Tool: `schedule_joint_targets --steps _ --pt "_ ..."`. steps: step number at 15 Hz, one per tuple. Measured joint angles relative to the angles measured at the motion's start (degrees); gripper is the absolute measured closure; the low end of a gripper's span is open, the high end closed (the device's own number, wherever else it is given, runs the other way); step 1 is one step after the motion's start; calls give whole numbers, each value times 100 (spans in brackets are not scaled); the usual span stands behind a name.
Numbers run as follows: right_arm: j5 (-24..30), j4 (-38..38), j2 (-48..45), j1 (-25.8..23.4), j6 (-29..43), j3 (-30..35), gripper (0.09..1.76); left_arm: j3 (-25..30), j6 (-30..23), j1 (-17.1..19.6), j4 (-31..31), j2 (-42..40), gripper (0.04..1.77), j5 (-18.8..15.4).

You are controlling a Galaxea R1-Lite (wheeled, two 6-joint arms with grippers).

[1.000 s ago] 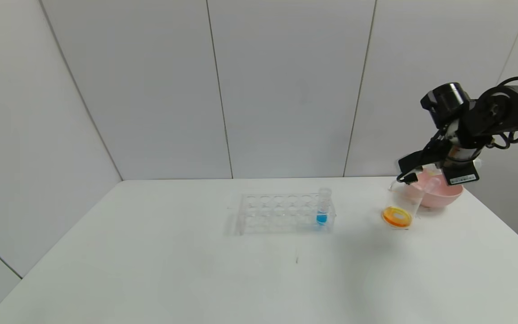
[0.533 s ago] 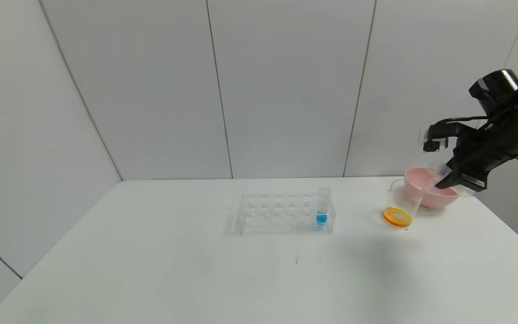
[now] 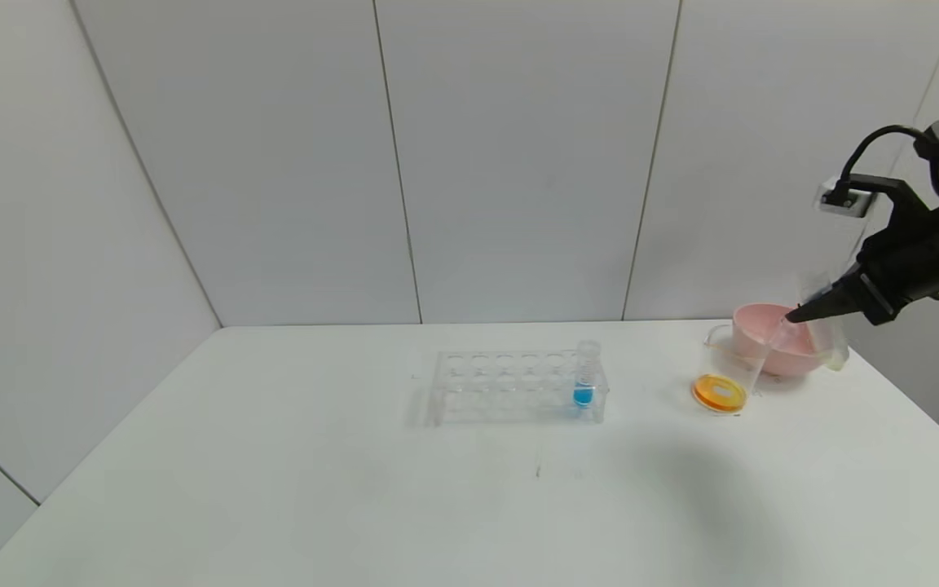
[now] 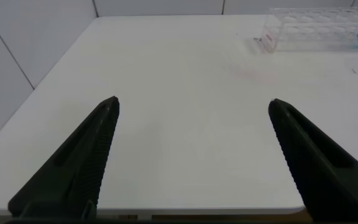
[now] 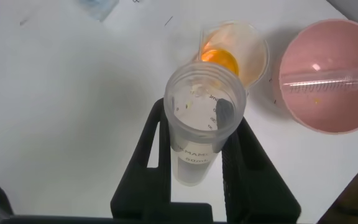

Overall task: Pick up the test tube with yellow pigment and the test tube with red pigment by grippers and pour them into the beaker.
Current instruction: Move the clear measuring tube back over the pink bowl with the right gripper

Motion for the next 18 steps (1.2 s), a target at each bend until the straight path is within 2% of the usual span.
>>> schedule_joint_targets --steps 4,8,14,18 --pt "296 -216 -282 -510 723 33 132 0 0 0 0 0 9 0" --pt "240 -1451 -378 -681 1980 328 132 0 2 0 0 0 9 2" --pt "-367 -4473 -699 -700 2754 2038 132 0 2 0 0 0 9 0" --pt "-1292 -4787 -806 -703 3285 2376 132 0 0 0 0 0 9 0"
